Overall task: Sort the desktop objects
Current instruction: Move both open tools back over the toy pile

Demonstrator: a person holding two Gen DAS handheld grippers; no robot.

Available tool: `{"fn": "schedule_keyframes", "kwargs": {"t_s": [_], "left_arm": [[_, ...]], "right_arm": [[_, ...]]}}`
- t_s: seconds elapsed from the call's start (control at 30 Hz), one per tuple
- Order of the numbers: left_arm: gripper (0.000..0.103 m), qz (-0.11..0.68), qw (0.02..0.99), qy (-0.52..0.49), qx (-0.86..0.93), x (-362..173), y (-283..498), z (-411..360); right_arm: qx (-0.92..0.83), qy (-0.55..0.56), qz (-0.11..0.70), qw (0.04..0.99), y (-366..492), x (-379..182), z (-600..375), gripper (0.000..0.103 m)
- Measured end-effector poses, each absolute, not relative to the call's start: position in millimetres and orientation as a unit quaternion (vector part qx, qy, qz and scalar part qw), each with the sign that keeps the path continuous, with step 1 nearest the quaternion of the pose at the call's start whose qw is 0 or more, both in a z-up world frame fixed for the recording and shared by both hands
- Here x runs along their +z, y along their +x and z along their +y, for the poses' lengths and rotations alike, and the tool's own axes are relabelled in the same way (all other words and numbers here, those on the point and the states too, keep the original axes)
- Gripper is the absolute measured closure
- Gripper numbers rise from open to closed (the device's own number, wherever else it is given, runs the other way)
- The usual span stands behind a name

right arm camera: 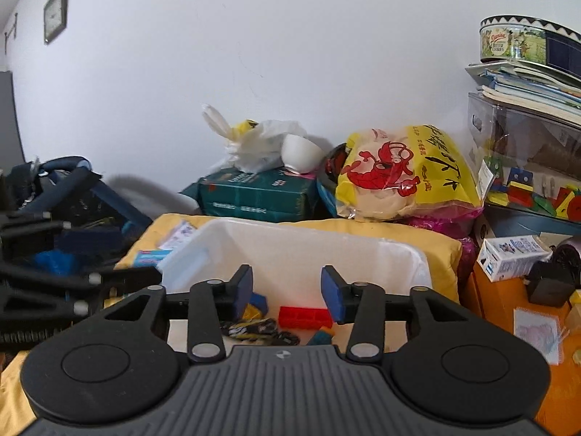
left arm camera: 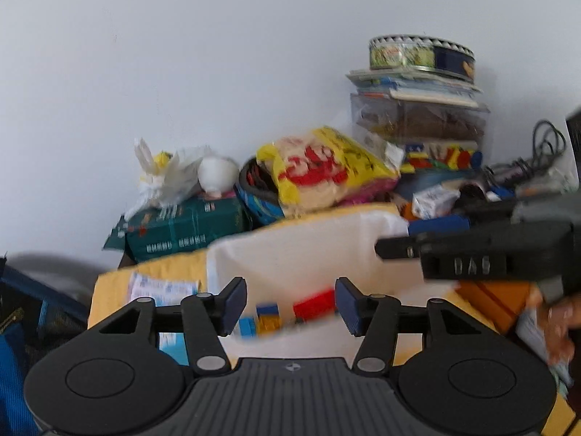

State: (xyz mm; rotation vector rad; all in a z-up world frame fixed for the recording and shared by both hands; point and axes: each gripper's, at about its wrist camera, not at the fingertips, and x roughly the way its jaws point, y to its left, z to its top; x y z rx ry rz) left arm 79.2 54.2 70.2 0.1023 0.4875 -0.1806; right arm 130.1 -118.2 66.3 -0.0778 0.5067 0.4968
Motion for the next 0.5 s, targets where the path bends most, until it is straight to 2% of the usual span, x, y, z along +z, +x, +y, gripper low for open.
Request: {"fn": "schedule_keyframes", "kwargs": {"t_s": [0.27, 0.5], "left_arm": [[0.045, 0.307, 0.946, -0.001, -0.107, 25, 22, 52], [0.045, 0.343, 0.933, 0.016, -0.104, -7, 2, 42]], "right_arm": [[0.269, -0.055, 0.270, 0.923, 86, 64, -133, 0.056], [0.278, -0.065, 0.284, 0.915, 58, 51, -140, 0.051]]}}
